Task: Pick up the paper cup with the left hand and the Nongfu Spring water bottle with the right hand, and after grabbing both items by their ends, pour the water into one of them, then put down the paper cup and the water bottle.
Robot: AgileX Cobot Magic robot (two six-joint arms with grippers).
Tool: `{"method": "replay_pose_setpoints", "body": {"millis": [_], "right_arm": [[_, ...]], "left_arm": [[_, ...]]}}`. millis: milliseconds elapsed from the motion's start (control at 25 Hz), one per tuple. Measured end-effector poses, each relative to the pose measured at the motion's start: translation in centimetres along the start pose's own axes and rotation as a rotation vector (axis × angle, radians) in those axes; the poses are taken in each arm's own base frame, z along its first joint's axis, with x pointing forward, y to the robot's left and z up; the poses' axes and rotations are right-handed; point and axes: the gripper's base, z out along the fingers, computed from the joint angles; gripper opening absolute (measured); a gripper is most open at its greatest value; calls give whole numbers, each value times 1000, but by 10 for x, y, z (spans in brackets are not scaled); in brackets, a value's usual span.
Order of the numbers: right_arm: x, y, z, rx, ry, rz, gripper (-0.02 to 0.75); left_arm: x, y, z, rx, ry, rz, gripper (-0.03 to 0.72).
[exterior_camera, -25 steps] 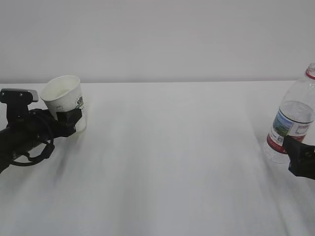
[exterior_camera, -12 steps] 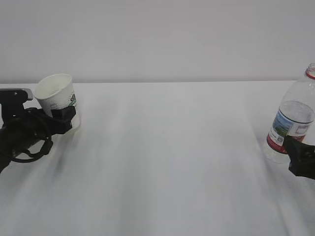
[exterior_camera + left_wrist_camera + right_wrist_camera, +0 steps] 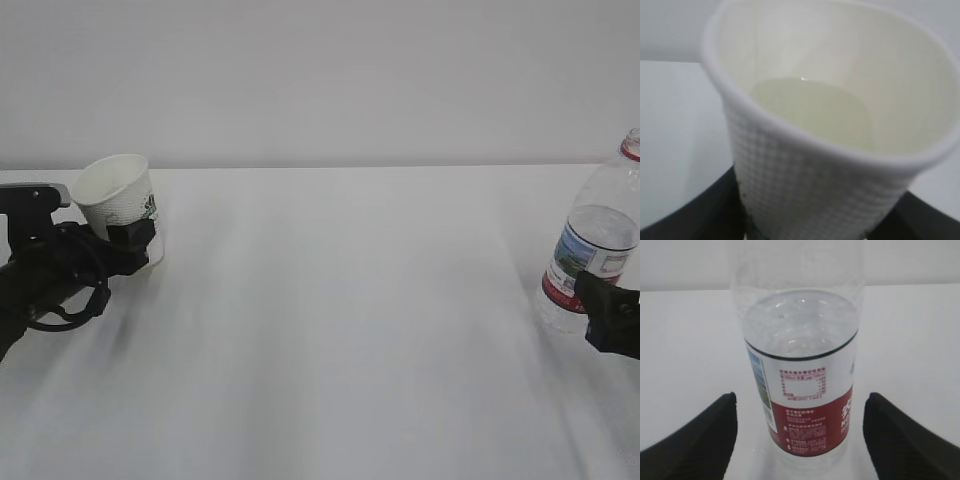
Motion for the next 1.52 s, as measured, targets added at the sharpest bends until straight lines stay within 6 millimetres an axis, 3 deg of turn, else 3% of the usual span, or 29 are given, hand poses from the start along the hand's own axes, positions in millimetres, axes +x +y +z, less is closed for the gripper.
{"method": "replay_pose_setpoints", "body": {"millis": [560, 1160, 1520], "right_arm": [[-2, 0, 2, 0, -11, 4, 591], [-2, 0, 2, 0, -11, 5, 591], [-2, 0, 2, 3, -11, 7, 590]], "left_arm": [[0, 0, 0, 0, 0, 0, 457], [0, 0, 0, 0, 0, 0, 587], [0, 0, 0, 0, 0, 0, 593]]}}
